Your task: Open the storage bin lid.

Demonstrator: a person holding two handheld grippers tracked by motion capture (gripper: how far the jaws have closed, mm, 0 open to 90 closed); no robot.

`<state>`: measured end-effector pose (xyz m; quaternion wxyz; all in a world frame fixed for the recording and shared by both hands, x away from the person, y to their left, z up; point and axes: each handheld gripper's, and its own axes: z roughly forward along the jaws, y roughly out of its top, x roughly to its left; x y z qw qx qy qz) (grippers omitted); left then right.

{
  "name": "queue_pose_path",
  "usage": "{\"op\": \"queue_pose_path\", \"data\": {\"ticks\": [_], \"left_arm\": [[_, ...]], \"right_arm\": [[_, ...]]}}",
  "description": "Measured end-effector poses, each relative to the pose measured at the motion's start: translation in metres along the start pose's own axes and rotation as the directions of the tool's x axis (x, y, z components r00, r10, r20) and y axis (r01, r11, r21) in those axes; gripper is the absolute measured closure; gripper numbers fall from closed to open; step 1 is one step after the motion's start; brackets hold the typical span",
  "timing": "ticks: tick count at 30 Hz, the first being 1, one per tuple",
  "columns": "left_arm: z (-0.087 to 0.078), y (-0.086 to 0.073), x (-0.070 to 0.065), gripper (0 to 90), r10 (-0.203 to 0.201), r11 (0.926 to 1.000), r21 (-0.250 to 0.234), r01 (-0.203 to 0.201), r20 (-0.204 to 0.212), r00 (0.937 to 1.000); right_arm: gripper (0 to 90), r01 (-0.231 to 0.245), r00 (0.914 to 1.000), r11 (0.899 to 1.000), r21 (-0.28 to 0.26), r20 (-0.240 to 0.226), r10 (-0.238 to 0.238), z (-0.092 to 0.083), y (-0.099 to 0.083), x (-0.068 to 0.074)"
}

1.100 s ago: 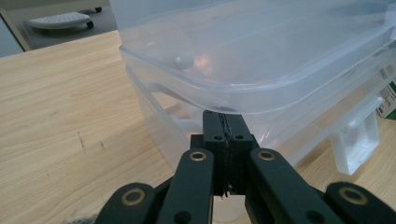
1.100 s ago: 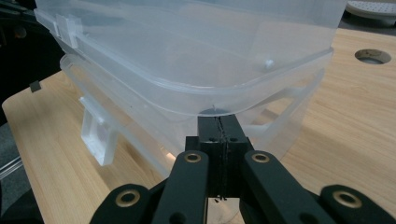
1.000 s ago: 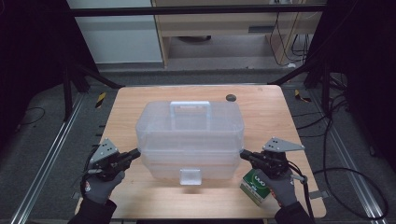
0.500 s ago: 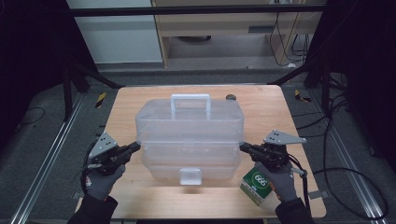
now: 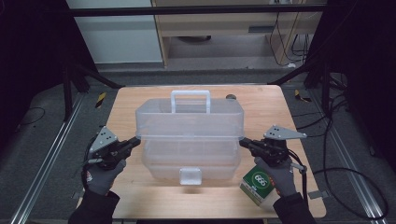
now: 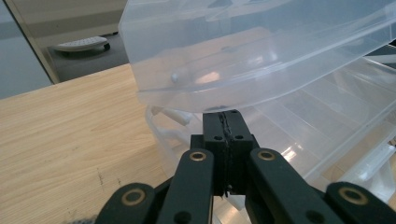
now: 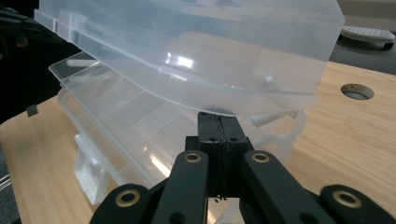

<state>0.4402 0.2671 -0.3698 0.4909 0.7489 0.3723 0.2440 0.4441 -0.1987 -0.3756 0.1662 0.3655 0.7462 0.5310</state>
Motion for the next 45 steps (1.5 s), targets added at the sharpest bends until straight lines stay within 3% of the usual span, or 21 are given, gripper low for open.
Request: {"op": "queue_pose_path", "data": {"ticks": [23,29,36,45], "left_arm": [[0.003,0.000,-0.002,88.9,0.018,0.9998,-0.002,-0.018,-0.028,0.9994],[0.002,-0.006,0.005,81.4,0.009,0.9999,0.012,-0.008,-0.060,0.9982],[0.010,-0.005,0.002,65.1,0.039,0.9992,0.002,-0.039,-0.093,0.9949],[0.021,0.000,0.003,62.1,0.039,0.9991,-0.014,-0.040,-0.089,0.9953]], "right_arm": [[90.0,0.004,1.0000,1.000,-0.001,-0.009,-0.004,0.003,0.004,-0.003],[90.0,0.013,0.9999,1.000,0.015,-0.006,-0.013,0.004,0.003,-0.001],[90.0,0.018,0.9998,1.000,0.018,-0.006,-0.018,0.004,0.002,-0.001],[90.0,0.020,0.9998,1.000,0.023,-0.007,-0.020,0.005,0.002,-0.001]]}}
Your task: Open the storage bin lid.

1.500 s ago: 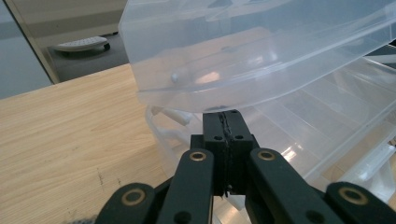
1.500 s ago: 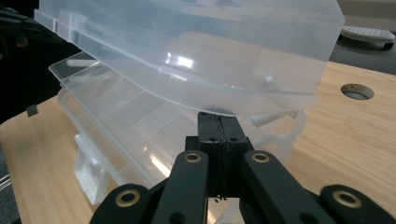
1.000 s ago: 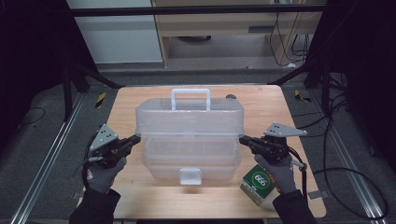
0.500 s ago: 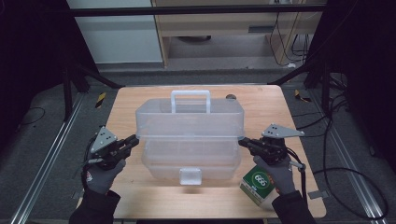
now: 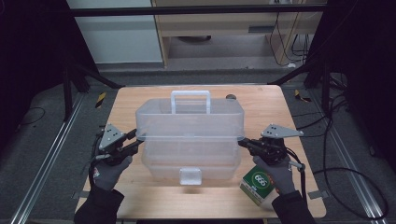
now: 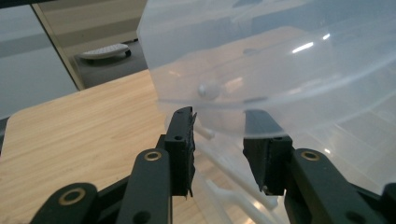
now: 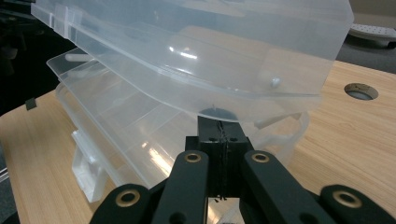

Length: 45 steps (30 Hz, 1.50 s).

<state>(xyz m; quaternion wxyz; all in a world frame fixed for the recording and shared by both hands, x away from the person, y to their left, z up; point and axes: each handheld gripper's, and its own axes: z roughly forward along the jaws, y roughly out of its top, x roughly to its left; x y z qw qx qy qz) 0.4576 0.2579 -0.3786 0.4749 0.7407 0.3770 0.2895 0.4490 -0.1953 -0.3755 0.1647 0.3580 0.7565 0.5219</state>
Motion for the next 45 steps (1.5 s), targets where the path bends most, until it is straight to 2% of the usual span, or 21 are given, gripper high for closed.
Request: {"op": "queue_pose_path", "data": {"ticks": [2,19,26,36,45], "left_arm": [[0.001,0.001,0.000,62.0,0.007,0.9999,-0.014,-0.007,-0.002,1.0000],[0.001,0.002,0.000,65.8,0.015,0.9998,-0.010,-0.015,-0.023,0.9996],[0.001,0.003,0.000,66.0,0.013,0.9999,-0.008,-0.013,-0.026,0.9996],[0.001,0.003,-0.001,66.0,0.011,0.9999,-0.005,-0.011,-0.026,0.9996],[0.001,0.003,-0.001,65.9,0.011,0.9999,-0.003,-0.011,-0.026,0.9996]], "right_arm": [[90.0,0.000,1.0000,1.000,0.000,0.000,0.000,0.000,0.000,0.000],[89.1,0.004,0.9999,1.000,0.015,0.010,-0.005,0.002,-0.001,0.000],[84.5,0.018,0.9993,0.997,0.079,0.031,-0.021,0.008,-0.005,0.002],[78.3,-0.025,0.9964,0.992,0.120,0.084,0.015,0.009,-0.011,-0.005],[75.4,-0.047,0.9943,0.975,0.216,0.104,0.025,0.022,-0.021,-0.007]]}}
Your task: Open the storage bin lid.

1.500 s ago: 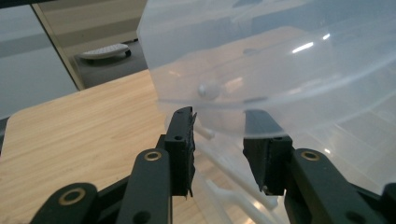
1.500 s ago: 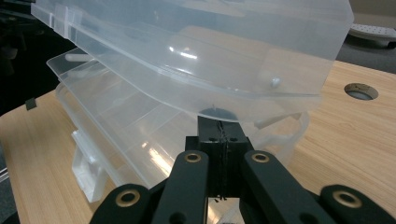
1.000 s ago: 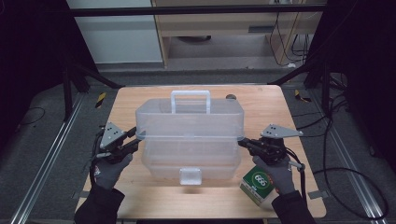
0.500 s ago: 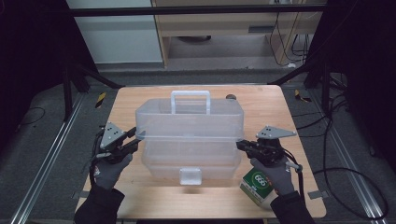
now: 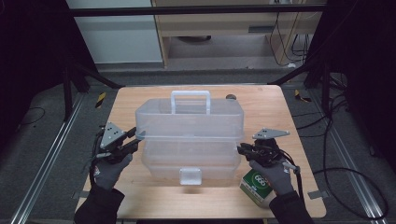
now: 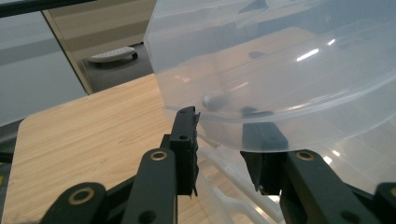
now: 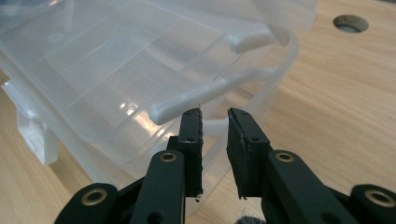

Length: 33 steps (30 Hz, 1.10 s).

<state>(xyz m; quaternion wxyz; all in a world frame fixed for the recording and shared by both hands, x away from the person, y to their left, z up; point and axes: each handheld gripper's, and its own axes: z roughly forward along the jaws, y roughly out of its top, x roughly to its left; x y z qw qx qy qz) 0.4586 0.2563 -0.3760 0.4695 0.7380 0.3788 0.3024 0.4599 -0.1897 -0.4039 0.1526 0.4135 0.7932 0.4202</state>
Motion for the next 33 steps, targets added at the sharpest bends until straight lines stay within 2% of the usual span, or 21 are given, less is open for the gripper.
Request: {"op": "queue_pose_path", "data": {"ticks": [4,7,15,25,33], "left_arm": [[0.000,0.000,0.000,65.9,-0.001,1.0000,-0.001,0.001,0.000,1.0000],[0.000,0.000,0.001,66.0,0.001,1.0000,-0.003,-0.001,0.001,1.0000],[0.000,0.003,0.002,66.2,0.007,1.0000,-0.005,-0.007,-0.003,1.0000],[0.001,0.014,0.005,66.3,0.003,0.9996,-0.028,-0.004,-0.013,0.9999],[0.005,0.023,0.008,66.4,-0.019,0.9983,-0.056,0.018,-0.018,0.9997]], "right_arm": [[76.0,0.004,1.0000,0.999,0.036,-0.002,-0.004,0.006,-0.002,0.000],[76.9,-0.002,1.0000,0.999,0.040,-0.007,0.003,0.008,-0.003,0.000],[77.3,-0.012,0.9999,0.999,0.046,-0.004,0.013,0.008,-0.003,0.000],[77.2,-0.032,0.9994,0.999,0.040,-0.013,0.032,0.008,-0.004,-0.001],[77.2,-0.035,0.9993,0.999,0.039,-0.011,0.036,0.008,-0.004,-0.001]]}}
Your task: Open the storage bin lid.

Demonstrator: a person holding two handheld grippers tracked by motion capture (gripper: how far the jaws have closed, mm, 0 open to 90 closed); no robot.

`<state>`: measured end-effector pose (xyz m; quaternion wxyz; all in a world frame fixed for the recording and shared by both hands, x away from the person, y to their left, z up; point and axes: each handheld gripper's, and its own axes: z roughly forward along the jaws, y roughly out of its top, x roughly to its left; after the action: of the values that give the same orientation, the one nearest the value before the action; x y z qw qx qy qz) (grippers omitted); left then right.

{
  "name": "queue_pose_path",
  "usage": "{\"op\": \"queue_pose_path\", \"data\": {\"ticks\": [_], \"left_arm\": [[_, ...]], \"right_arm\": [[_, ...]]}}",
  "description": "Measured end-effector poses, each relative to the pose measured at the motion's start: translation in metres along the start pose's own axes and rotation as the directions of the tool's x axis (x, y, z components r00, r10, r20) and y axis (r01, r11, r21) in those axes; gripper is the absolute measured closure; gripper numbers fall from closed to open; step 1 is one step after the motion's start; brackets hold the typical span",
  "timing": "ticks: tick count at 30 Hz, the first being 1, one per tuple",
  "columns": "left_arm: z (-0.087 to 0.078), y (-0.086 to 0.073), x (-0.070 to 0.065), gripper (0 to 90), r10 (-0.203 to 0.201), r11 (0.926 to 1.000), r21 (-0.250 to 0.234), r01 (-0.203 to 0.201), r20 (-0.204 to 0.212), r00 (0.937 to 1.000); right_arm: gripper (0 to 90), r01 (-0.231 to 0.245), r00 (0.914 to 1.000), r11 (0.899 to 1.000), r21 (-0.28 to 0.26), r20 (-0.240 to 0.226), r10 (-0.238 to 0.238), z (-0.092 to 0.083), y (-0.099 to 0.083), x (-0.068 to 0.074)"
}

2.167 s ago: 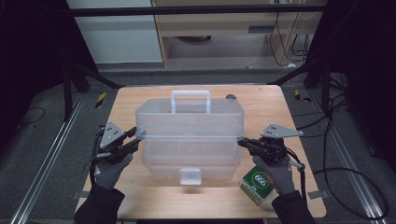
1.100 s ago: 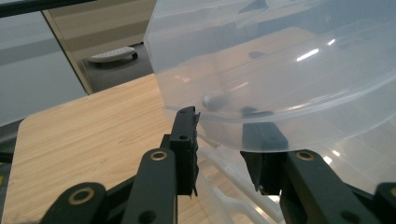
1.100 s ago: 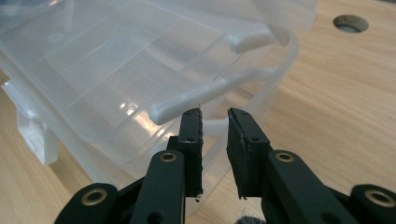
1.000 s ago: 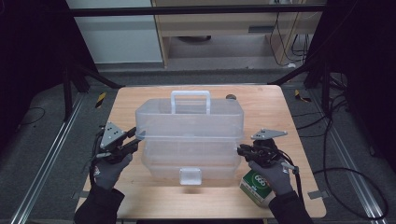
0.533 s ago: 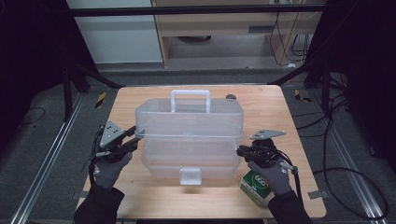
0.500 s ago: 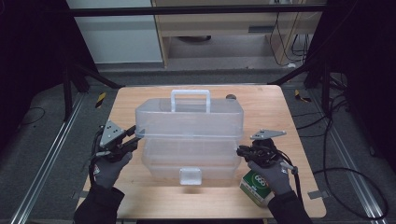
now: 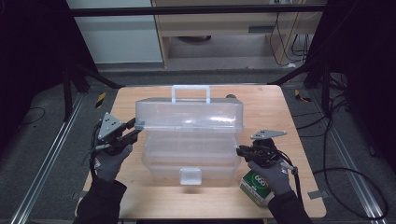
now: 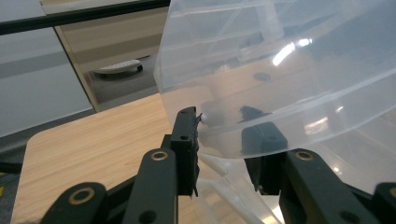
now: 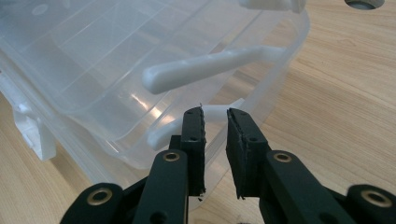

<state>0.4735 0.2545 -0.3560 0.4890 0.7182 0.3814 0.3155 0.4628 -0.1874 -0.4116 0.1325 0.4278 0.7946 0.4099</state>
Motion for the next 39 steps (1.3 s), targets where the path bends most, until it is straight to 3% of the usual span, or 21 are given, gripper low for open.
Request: {"op": "queue_pose_path", "data": {"ticks": [17,19,23,39], "left_arm": [[0.010,0.017,0.006,68.3,-0.002,0.9997,-0.025,0.001,-0.025,0.9997],[0.010,0.018,0.005,68.4,-0.031,0.9995,-0.012,0.031,-0.027,0.9991],[0.013,0.022,0.009,68.5,0.002,0.9995,-0.031,-0.003,-0.034,0.9994],[0.022,0.035,0.013,69.5,-0.003,0.9996,-0.029,0.001,-0.055,0.9985]], "right_arm": [[77.3,0.000,1.0000,1.000,-0.001,0.002,0.000,0.000,0.000,0.000],[77.3,-0.005,1.0000,1.000,0.001,0.002,0.005,0.000,0.000,0.000],[77.3,-0.005,1.0000,1.000,0.000,0.001,0.005,0.000,0.000,0.000],[77.1,-0.008,1.0000,1.000,0.001,-0.005,0.008,0.000,0.000,-0.001]]}}
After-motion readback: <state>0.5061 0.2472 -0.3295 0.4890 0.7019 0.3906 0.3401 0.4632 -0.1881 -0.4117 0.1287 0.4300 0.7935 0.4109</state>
